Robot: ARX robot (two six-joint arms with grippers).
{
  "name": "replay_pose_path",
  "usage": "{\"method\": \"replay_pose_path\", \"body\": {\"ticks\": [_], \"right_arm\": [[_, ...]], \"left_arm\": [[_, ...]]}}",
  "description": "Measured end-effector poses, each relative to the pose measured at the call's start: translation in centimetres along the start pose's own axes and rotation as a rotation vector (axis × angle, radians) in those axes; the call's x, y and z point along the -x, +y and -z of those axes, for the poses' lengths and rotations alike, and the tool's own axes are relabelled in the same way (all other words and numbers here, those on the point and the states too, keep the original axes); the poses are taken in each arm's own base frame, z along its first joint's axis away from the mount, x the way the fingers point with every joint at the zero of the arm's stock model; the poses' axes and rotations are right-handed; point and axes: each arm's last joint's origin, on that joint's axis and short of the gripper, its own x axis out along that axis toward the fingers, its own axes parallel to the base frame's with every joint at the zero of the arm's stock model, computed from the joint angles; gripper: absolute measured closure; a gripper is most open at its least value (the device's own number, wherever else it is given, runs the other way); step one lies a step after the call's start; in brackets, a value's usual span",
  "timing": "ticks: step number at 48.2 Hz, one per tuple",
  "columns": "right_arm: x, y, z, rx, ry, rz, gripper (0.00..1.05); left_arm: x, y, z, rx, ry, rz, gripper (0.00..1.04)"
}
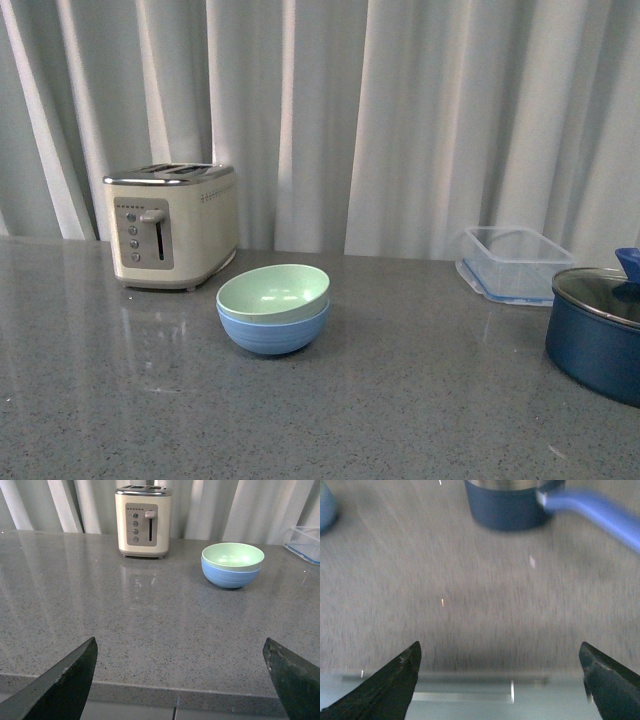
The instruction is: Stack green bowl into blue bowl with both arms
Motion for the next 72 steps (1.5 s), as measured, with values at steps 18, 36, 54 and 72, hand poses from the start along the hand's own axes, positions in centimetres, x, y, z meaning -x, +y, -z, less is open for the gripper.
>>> {"method": "replay_pose_path", "body": {"ticks": [18,36,54,72], "right_arm": [[-0.7,1.2,4.1,0.135,-0.488,-0.019,0.81],[-0.8,2.1,6.4,0.14,-0.498,-0.024,1.04],[-0.6,1.9,8.4,0.14,-0.496,-0.025,1.04],[-0.6,1.9,8.3,0.14,-0.498,-0.025,1.04]], "left_arm": [[0.0,0.0,0.0,0.0,0.0,0.0,0.07],[0.0,0.0,0.0,0.0,0.0,0.0,0.07],[0.0,0.0,0.0,0.0,0.0,-0.001,0.07],[0.0,0.0,0.0,0.0,0.0,0.0,0.07]]}}
